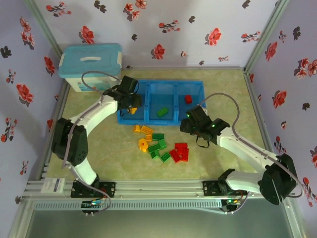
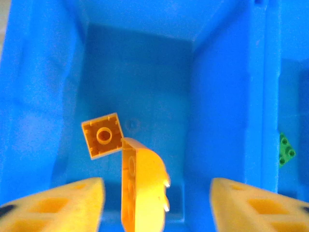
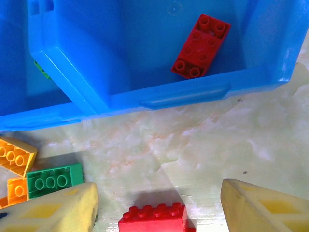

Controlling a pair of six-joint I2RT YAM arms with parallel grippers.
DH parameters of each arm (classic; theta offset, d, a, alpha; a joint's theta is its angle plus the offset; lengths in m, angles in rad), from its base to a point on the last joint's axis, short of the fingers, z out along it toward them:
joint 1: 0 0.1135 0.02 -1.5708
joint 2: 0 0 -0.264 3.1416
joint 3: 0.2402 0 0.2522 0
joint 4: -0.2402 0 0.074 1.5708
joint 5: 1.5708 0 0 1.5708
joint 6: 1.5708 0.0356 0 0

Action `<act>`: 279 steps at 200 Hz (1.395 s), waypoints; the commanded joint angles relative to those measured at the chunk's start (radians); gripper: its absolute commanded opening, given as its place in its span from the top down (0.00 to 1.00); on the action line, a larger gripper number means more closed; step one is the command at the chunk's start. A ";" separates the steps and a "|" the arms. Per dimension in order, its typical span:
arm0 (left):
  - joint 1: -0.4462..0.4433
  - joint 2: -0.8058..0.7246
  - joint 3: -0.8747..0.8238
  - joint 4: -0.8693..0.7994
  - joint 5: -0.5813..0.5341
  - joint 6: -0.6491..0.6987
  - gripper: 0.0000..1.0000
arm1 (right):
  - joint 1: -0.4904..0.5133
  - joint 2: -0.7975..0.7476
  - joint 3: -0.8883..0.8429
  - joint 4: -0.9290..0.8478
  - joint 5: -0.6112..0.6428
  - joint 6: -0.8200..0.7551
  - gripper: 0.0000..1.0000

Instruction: Sort the legos into containers by color

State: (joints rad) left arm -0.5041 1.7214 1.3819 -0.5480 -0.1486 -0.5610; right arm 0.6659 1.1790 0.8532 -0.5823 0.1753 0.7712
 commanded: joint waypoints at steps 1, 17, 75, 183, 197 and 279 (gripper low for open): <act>0.009 0.000 0.059 -0.054 -0.003 0.046 0.26 | 0.008 -0.042 0.008 -0.040 0.008 0.014 0.32; -0.004 -0.047 0.023 -0.046 -0.005 0.045 0.22 | 0.009 -0.062 0.009 -0.046 0.012 0.018 0.32; -0.177 -0.253 -0.253 -0.035 -0.068 -0.063 0.22 | 0.012 -0.081 -0.009 -0.038 0.011 0.025 0.32; -0.374 -0.302 -0.530 0.064 0.019 -0.278 0.22 | 0.057 -0.012 -0.017 0.019 0.000 0.051 0.32; -0.393 -0.274 -0.519 0.062 0.021 -0.298 0.21 | 0.064 -0.011 -0.017 0.018 0.003 0.051 0.32; -0.416 -0.184 -0.524 0.079 -0.017 -0.329 0.22 | 0.064 -0.034 -0.040 0.017 0.025 0.056 0.32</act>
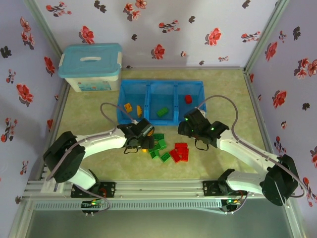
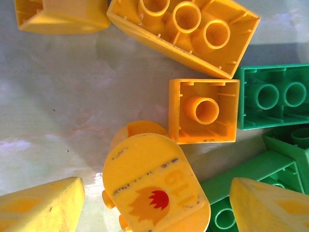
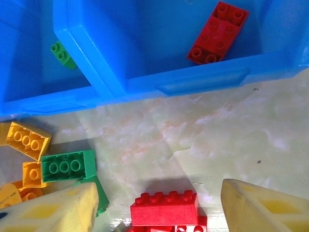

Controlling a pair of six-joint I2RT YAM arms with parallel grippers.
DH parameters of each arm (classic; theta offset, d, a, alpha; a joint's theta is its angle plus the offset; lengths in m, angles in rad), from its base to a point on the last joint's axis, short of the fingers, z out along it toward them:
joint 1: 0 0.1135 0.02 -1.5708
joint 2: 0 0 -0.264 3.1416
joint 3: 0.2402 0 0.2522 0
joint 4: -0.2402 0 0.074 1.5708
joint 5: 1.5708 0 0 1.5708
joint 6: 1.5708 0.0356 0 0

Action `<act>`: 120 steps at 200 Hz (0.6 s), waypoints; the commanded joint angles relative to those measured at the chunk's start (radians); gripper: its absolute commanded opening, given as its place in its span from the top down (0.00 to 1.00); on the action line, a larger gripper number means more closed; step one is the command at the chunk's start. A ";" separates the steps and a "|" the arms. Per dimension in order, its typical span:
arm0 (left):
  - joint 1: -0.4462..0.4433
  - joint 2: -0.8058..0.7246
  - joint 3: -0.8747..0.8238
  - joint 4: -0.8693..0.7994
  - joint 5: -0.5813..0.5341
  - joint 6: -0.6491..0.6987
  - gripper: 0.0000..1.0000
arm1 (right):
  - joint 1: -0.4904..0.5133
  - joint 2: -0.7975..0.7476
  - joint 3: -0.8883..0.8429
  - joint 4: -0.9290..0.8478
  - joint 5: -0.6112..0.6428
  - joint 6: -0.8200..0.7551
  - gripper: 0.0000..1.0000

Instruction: Sort the legos into containers by color

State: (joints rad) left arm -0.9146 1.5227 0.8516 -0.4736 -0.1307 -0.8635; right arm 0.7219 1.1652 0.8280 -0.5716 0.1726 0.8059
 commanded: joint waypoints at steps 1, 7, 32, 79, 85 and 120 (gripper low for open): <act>-0.006 0.016 0.006 0.005 -0.035 -0.026 0.22 | 0.008 -0.021 -0.015 0.007 0.027 0.022 0.32; -0.006 0.019 0.005 0.006 -0.038 -0.025 0.22 | 0.008 -0.019 -0.016 0.008 0.028 0.022 0.32; -0.003 0.041 0.006 0.012 -0.045 -0.016 0.28 | 0.008 -0.013 -0.015 0.012 0.025 0.022 0.32; 0.002 0.049 0.001 0.009 -0.057 -0.009 0.49 | 0.009 -0.025 -0.021 0.004 0.032 0.022 0.32; 0.002 0.044 0.002 0.005 -0.063 -0.008 0.53 | 0.008 -0.028 -0.022 0.004 0.034 0.022 0.32; 0.009 -0.018 0.025 -0.042 -0.099 0.021 0.69 | 0.008 -0.038 -0.029 0.005 0.037 0.028 0.32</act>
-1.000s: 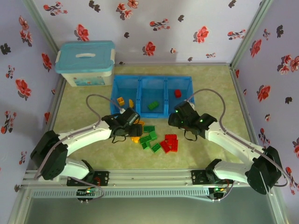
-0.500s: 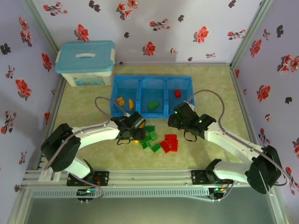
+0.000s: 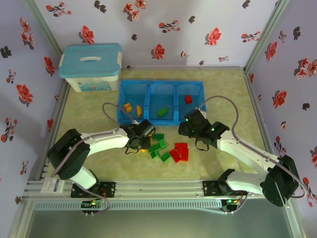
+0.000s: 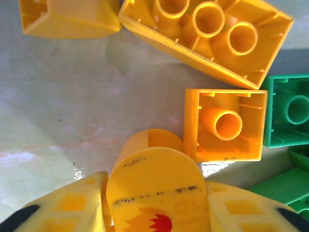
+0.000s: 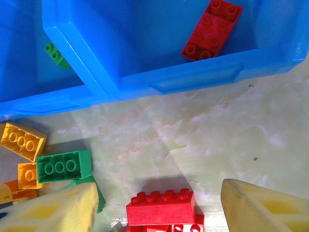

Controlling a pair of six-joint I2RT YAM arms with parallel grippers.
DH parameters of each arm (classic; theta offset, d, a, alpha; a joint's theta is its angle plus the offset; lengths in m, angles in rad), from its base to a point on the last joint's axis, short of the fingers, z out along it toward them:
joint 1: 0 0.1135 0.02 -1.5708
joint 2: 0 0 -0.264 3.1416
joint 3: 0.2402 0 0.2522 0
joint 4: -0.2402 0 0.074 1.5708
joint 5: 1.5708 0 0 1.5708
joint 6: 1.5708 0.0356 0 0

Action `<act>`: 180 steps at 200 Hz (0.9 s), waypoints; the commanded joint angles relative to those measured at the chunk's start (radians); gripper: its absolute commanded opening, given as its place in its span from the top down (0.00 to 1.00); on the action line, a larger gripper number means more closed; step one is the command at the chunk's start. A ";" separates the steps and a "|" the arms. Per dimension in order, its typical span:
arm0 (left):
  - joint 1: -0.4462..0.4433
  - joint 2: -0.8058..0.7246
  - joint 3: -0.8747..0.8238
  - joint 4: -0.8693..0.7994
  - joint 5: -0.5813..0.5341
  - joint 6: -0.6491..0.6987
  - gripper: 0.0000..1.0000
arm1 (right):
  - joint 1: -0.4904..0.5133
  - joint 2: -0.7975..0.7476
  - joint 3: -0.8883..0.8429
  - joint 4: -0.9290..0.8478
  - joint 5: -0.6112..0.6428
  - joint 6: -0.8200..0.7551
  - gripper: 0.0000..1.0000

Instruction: Sort the legos into containers by color

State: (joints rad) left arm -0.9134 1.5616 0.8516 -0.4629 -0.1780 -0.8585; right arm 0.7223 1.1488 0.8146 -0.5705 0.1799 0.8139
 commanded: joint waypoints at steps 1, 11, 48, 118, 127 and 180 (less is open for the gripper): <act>0.008 -0.059 0.026 -0.055 -0.054 0.017 0.69 | 0.008 -0.022 -0.015 0.004 0.030 0.019 0.32; 0.014 -0.087 0.034 -0.072 -0.062 0.027 0.71 | 0.008 -0.022 -0.015 0.005 0.030 0.020 0.32; 0.091 -0.208 0.072 -0.136 -0.067 0.092 0.72 | 0.008 -0.028 -0.019 0.007 0.030 0.022 0.32; 0.379 -0.179 0.274 -0.157 0.042 0.275 0.72 | 0.015 -0.013 -0.013 0.018 0.006 0.025 0.33; 0.394 -0.142 0.303 -0.149 0.050 0.290 0.72 | 0.021 -0.012 -0.010 0.014 0.008 0.025 0.33; 0.452 0.115 0.507 -0.148 0.084 0.348 0.72 | 0.049 0.001 -0.003 0.005 0.013 0.031 0.33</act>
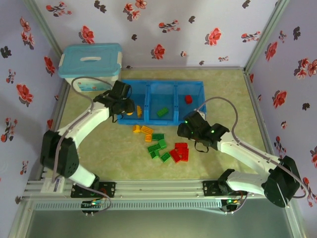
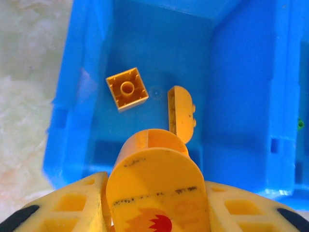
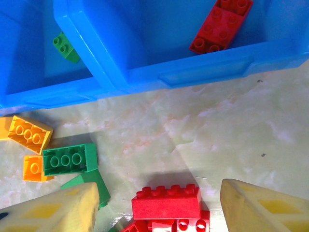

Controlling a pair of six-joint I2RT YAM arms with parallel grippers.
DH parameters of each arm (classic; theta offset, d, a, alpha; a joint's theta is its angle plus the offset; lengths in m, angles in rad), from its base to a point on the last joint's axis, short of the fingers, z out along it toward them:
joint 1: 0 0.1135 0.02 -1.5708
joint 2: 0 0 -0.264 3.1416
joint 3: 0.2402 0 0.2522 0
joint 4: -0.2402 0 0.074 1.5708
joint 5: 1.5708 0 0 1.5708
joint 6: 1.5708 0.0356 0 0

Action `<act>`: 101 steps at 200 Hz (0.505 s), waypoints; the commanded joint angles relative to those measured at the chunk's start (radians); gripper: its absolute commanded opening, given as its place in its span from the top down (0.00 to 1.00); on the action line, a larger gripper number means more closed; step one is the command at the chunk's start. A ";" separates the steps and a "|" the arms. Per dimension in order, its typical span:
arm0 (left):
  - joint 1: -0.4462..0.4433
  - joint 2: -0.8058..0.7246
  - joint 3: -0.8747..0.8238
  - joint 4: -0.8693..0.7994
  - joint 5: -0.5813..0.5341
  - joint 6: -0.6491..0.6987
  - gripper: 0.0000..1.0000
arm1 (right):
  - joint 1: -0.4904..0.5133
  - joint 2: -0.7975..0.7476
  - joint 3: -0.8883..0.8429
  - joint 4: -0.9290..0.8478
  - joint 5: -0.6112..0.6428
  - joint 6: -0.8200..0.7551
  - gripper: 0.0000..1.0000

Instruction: Sort the legos into containers by color

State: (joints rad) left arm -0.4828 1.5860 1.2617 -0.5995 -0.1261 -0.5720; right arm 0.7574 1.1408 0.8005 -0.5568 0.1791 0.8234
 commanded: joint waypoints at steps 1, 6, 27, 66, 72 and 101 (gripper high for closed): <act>0.022 0.095 0.102 -0.012 0.032 0.062 0.72 | 0.014 0.009 0.011 -0.009 0.014 0.022 0.33; 0.027 0.123 0.126 -0.018 0.035 0.069 0.72 | 0.014 0.007 0.012 -0.009 0.014 0.022 0.33; 0.049 0.229 0.234 -0.057 0.044 0.089 0.72 | 0.020 0.005 0.019 -0.015 0.017 0.022 0.32; 0.069 0.354 0.404 -0.145 0.059 0.112 0.62 | 0.035 -0.002 0.022 -0.022 0.018 0.016 0.32; 0.068 0.356 0.419 -0.155 0.061 0.112 0.48 | 0.041 -0.004 0.021 -0.018 0.013 0.006 0.31; 0.064 0.304 0.402 -0.140 0.074 0.106 0.24 | 0.062 -0.002 0.027 -0.028 0.011 -0.029 0.29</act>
State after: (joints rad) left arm -0.4187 1.9347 1.6436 -0.6918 -0.0731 -0.4808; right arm 0.8001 1.1439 0.8009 -0.5575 0.1791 0.8192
